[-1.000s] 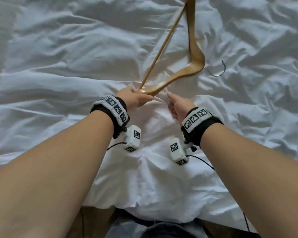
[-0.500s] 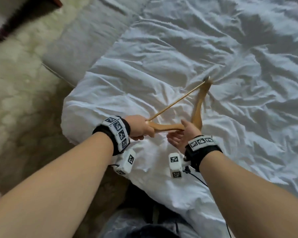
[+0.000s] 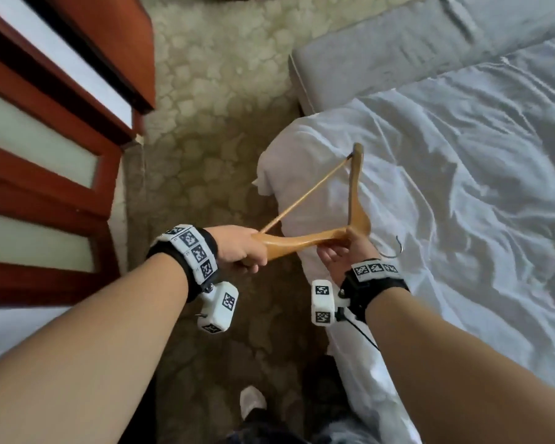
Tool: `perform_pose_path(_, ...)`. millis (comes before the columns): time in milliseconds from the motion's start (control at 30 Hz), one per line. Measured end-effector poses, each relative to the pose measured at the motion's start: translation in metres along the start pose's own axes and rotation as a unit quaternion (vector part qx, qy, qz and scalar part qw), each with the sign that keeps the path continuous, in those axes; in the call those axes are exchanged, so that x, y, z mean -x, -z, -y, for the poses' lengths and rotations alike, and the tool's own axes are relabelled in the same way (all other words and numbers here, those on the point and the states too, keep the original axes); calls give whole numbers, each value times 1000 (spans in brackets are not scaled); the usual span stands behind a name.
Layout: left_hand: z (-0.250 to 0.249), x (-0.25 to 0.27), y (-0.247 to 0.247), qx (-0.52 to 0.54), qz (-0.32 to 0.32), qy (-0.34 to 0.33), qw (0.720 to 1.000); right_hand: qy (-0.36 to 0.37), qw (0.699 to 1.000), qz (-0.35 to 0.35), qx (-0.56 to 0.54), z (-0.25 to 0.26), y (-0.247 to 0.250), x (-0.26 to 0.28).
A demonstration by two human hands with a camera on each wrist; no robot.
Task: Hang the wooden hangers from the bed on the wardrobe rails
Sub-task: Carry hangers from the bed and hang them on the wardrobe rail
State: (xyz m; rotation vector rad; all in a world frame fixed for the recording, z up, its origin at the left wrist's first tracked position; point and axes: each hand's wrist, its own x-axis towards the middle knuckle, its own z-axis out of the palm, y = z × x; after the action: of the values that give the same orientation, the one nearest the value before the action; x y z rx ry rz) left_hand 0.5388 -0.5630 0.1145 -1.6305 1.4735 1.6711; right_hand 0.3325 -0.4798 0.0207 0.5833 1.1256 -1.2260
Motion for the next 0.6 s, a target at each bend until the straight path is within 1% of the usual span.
perform_pose_path(67, 53, 24, 9, 106, -22, 13, 994, -18, 999, 21, 16, -29, -23, 4)
perform_pose_path(133, 105, 48, 11, 182, -50, 23, 982, -40, 997, 44, 55, -63, -42, 12)
perform_pose_path(233, 177, 88, 2, 243, -102, 46, 964, -59, 984, 80, 147, -117, -63, 27)
perform_pose_path(300, 225, 113, -9, 237, -107, 62, 964, -66, 968, 100, 218, -155, -73, 40)
perform_pose_path(367, 271, 134, -22, 170, -108, 90, 975, -64, 944, 126, 297, -192, -78, 55)
perform_pose_path(400, 294, 145, -29, 125, -124, 111, 978, -58, 930, 141, 335, -210, -79, 63)
perform_pose_path(467, 333, 169, -47, 29, -180, 152, 971, -40, 899, 169, 403, -246, -79, 82)
perform_pose_path(500, 349, 184, -58, 14, -207, 165, 964, -31, 884, 184, 429, -263, -77, 94)
perform_pose_path(533, 365, 197, -68, 41, -225, 170, 958, -23, 869, 196, 453, -279, -73, 106)
perform_pose_path(600, 390, 225, -85, 174, -236, 149, 944, -12, 835, 216, 506, -308, -66, 132)
